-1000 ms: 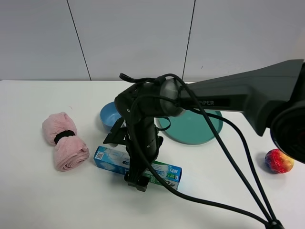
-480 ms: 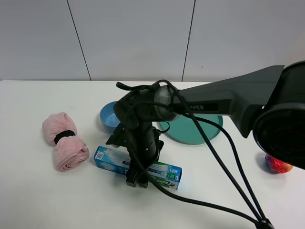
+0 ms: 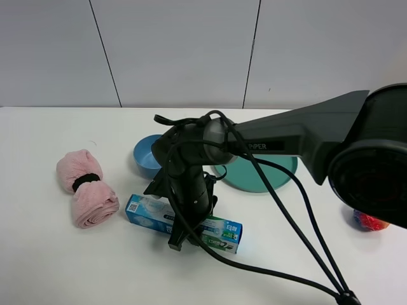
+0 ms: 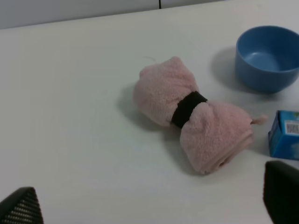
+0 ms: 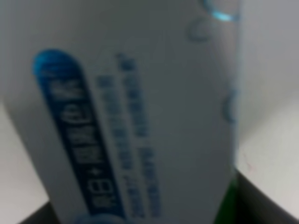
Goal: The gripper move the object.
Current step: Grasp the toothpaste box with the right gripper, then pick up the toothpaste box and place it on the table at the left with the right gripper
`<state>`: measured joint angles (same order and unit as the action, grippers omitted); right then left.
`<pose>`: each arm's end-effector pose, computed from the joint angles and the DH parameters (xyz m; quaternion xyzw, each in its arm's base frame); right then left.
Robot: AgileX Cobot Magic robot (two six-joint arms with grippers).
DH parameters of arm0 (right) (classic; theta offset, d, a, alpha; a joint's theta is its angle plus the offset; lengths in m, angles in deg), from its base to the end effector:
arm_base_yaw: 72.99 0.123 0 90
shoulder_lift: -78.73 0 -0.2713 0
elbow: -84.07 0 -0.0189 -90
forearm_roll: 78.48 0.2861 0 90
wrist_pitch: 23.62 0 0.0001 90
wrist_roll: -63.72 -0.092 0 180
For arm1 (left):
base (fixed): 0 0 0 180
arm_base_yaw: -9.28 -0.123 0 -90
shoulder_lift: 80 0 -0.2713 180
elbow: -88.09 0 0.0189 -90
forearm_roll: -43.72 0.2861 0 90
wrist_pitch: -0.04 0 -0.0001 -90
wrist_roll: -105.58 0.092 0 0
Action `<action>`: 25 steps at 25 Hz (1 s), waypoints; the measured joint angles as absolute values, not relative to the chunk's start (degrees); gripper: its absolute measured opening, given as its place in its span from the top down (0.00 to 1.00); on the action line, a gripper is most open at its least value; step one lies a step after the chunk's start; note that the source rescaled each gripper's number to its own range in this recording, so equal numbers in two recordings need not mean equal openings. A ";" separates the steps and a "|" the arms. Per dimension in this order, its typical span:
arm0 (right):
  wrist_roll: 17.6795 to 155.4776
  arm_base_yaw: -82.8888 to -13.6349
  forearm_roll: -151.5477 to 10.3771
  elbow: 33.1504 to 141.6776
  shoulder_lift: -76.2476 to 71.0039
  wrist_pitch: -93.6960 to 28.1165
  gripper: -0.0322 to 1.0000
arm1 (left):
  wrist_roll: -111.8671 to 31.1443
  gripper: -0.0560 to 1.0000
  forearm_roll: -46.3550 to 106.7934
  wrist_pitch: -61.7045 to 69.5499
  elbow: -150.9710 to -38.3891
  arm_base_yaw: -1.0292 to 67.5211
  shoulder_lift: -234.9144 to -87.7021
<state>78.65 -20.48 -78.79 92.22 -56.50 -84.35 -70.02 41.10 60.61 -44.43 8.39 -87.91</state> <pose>0.2558 0.3327 0.0655 0.5551 -0.8290 0.0241 0.0637 0.0387 -0.0031 0.2981 0.0270 0.8472 0.0016 0.5306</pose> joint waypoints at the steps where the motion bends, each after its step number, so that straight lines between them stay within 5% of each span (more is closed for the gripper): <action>1: 78.60 -20.48 -78.79 92.22 -56.50 -84.35 0.92 | -70.02 0.00 41.10 60.61 -44.43 8.39 -87.91; 25: 75.05 -20.48 -78.48 102.28 -54.93 -92.57 0.97 | -70.06 0.00 41.10 60.61 -44.43 8.39 -87.91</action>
<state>75.05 -20.48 -78.48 102.28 -54.93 -92.57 -70.06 41.10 60.61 -44.43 8.39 -87.91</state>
